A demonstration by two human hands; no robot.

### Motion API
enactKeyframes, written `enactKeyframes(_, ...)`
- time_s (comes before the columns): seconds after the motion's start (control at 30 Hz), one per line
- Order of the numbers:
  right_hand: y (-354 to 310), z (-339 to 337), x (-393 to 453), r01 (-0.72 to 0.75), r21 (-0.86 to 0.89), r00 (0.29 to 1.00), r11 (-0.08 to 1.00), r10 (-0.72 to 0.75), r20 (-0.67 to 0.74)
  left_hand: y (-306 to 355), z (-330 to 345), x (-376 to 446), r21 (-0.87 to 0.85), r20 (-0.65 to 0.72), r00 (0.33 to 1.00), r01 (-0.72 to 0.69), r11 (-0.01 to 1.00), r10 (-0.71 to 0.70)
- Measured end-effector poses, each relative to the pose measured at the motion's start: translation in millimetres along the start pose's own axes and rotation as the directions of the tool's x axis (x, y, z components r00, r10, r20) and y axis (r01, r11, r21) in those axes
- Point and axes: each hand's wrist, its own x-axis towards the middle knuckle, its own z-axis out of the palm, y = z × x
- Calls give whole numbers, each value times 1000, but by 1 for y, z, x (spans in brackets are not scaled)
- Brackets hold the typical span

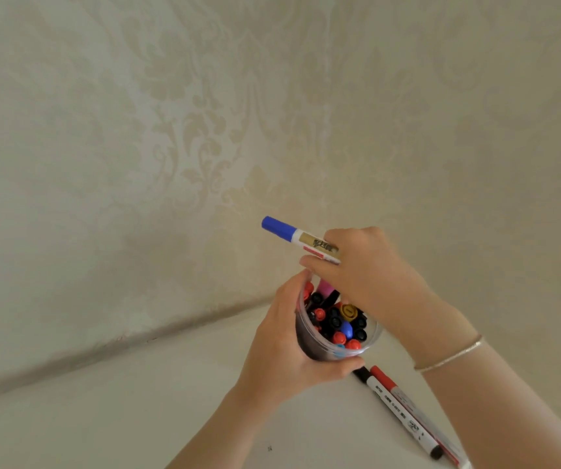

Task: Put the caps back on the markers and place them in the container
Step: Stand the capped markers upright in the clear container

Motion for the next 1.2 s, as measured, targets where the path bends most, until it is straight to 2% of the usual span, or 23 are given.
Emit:
enactKeyframes(0.07,-3,-15,-2,-53,107,987,993,36,155,-2,-3,-1,-16,-7,1000,20,1000,-20)
enactKeyframes(0.13,-3,-26,-3,-53,83,969,995,31,245,-3,-4,-2,-33,-11,1000,28,999,-28)
enactKeyframes(0.27,-3,-27,-3,-80,69,969,994,61,241,-3,-3,-3,-26,-22,1000,16,1000,-16)
enactKeyframes(0.43,-8,-36,-1,-107,45,938,993,86,334,0,-3,-3,-17,14,1000,3,1000,-2)
enactKeyframes(0.53,-11,-30,-3,-104,-6,946,995,101,307,5,-2,-2,-2,16,1000,-8,1000,8)
enactKeyframes(0.7,-14,-41,-11,-136,-195,930,971,193,312,7,2,-2,60,13,999,-46,997,45)
enactKeyframes(0.8,-12,-42,-16,-156,-185,921,970,211,328,2,1,-2,25,5,1000,-28,999,28)
enactKeyframes(0.97,-9,-33,-10,-128,-139,964,982,156,214,5,2,-1,12,-26,998,-59,998,59)
enactKeyframes(1.1,-10,-30,-5,-145,-85,960,986,161,230,5,2,-2,14,13,998,-62,998,62)
enactKeyframes(1.2,-11,-33,-4,-149,-110,952,983,172,253,5,-2,-5,14,29,998,-63,998,62)
